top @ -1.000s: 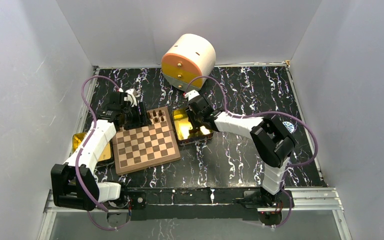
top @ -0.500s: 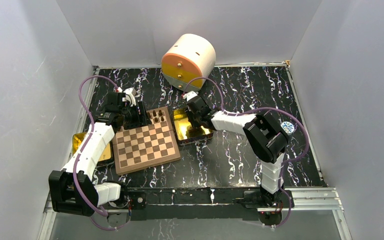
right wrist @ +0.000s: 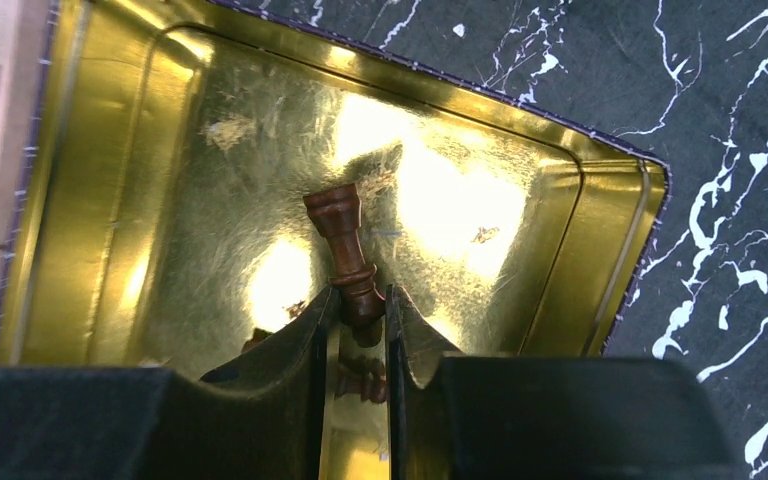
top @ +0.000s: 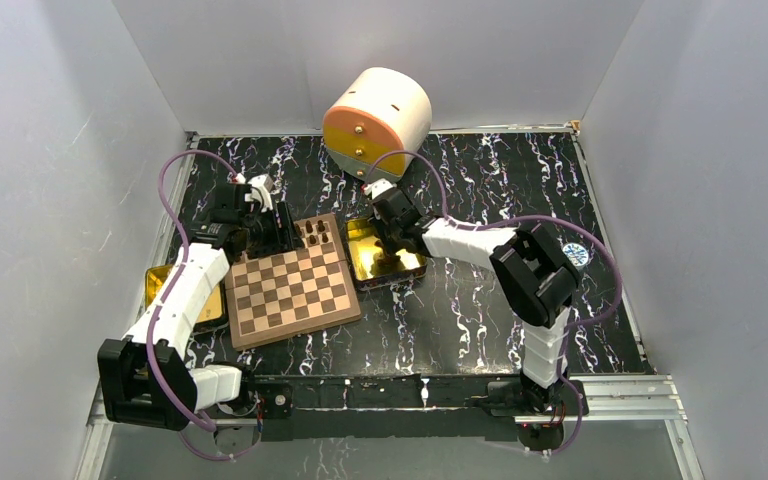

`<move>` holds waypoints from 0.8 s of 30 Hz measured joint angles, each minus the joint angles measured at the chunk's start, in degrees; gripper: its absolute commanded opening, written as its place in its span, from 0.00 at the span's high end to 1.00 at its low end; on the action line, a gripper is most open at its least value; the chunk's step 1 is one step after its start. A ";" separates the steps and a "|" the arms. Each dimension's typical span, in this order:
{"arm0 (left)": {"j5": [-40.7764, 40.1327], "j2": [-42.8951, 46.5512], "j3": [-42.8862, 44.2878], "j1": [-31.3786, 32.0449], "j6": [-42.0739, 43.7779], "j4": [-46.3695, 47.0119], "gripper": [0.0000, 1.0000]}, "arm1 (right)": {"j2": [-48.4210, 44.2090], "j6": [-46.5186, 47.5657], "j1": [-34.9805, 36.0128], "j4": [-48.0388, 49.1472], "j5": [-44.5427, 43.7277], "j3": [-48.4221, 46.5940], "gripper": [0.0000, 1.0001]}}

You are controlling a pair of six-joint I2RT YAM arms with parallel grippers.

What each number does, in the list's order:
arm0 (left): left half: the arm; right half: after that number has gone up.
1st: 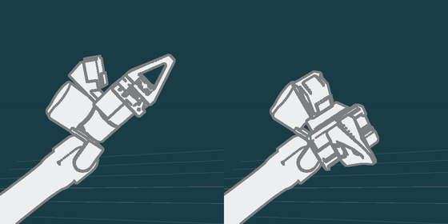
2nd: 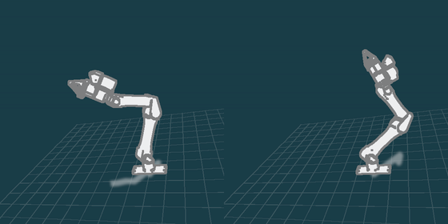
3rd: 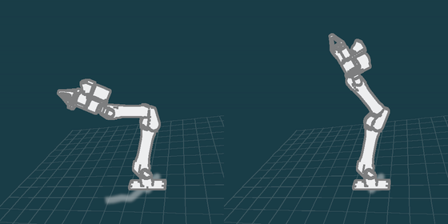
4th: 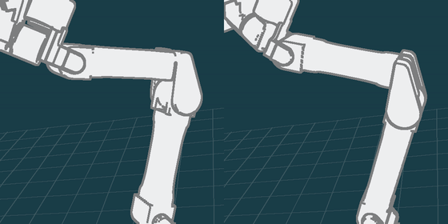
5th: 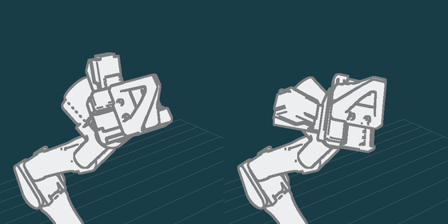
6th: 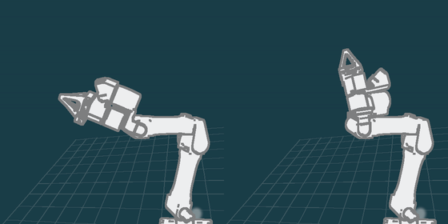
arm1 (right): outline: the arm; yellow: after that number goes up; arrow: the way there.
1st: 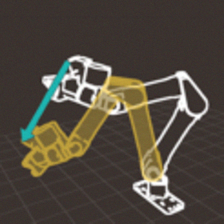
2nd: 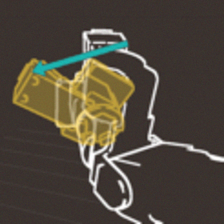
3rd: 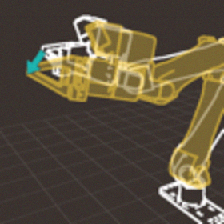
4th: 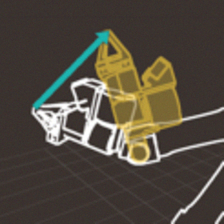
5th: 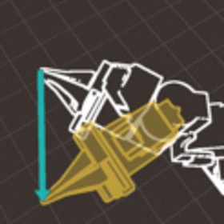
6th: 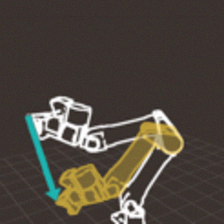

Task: Set up the chess pieces on the board
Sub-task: Pick up the chess piece from the storage box.

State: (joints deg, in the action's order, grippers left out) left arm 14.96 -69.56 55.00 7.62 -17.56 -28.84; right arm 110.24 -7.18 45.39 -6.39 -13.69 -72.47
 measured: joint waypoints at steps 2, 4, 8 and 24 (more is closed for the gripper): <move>0.63 -0.44 0.50 0.00 -0.28 0.11 0.45 | -1.27 -0.92 0.00 -1.29 0.81 -0.26 0.83; 1.20 -0.52 0.90 0.00 -0.90 0.26 0.45 | -3.13 -3.21 0.00 -3.23 2.34 -0.87 0.84; 4.22 -0.52 1.33 0.00 -3.28 2.21 0.45 | -6.93 -8.26 -0.04 -5.31 7.30 -2.45 0.84; 19.93 1.11 -4.35 0.00 -21.79 18.69 0.42 | -15.69 -35.41 0.00 8.04 30.75 1.92 0.84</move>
State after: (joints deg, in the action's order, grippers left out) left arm 34.89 -68.45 50.65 7.62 -39.35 -10.15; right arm 94.54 -42.59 45.39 1.65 17.06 -70.54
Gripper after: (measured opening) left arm 0.578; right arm 0.273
